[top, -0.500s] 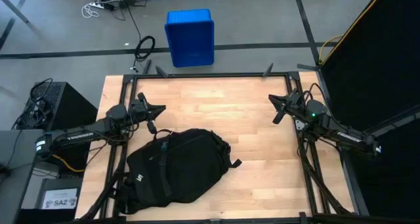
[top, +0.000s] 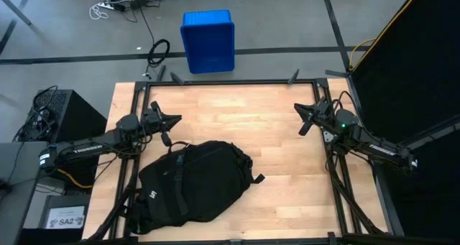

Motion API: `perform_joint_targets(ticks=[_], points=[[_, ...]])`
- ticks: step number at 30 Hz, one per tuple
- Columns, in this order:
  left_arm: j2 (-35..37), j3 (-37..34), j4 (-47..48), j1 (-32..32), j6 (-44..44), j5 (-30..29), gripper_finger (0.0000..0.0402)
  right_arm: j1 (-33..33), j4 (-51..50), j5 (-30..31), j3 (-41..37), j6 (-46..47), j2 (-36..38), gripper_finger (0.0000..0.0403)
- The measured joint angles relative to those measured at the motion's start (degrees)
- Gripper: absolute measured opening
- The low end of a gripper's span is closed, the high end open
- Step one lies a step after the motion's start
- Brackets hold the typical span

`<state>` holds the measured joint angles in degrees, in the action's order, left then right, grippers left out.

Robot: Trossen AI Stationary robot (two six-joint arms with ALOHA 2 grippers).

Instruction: Unpack backpack

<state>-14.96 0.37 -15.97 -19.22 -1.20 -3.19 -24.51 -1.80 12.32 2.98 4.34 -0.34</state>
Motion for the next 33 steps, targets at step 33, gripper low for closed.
perform_joint_targets(ticks=[33], points=[[0.0,0.0,0.0,0.0,0.0,0.0,0.0000,0.0,0.0,0.0,0.0,0.0,0.0,0.0002]])
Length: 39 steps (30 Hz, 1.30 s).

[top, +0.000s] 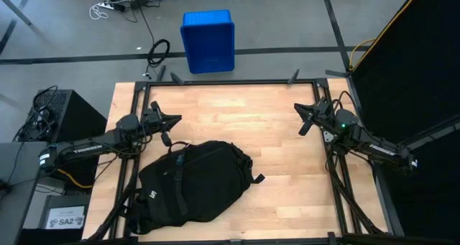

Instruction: Unpack backpack

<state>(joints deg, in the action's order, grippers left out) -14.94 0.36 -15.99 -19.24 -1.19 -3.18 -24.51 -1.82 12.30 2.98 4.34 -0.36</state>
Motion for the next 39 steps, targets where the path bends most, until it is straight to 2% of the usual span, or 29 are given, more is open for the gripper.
perform_joint_targets(ticks=[39], points=[[0.0,0.0,0.0,0.0,0.0,0.0,0.0000,0.0,0.0,0.0,0.0,0.0,0.0,0.0009]])
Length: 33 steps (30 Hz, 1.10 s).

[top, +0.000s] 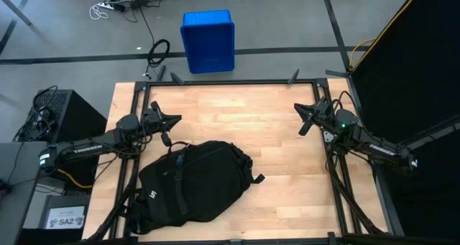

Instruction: Unpack backpack

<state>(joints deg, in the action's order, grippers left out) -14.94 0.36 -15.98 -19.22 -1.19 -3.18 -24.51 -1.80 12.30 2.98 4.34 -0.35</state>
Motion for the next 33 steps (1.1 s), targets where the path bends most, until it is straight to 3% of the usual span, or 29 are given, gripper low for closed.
perform_joint_targets(ticks=[33], points=[[0.0,0.0,0.0,0.0,0.0,0.0,0.0000,0.0,0.0,0.0,0.0,0.0,0.0,0.0008]])
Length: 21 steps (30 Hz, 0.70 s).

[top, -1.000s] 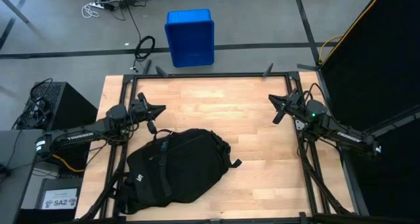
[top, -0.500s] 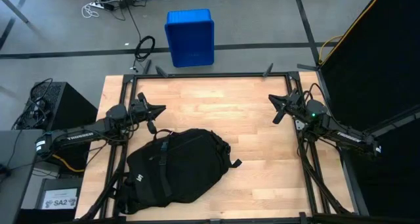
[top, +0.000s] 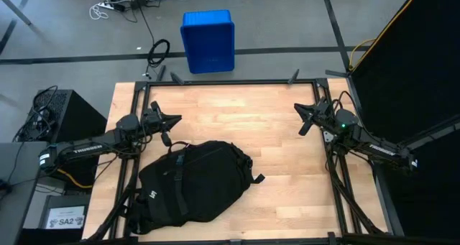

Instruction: Unpack backpack

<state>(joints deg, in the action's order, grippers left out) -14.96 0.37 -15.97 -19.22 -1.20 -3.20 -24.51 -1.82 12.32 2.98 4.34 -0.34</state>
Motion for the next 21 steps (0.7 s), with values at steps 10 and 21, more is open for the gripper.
perform_joint_targets(ticks=[10,21], points=[[0.0,0.0,0.0,0.0,0.0,0.0,0.0000,0.0,0.0,0.0,0.0,0.0,0.0,0.0001],[0.0,0.0,0.0,0.0,0.0,0.0,0.0000,0.0,0.0,0.0,0.0,0.0,0.0,0.0007]])
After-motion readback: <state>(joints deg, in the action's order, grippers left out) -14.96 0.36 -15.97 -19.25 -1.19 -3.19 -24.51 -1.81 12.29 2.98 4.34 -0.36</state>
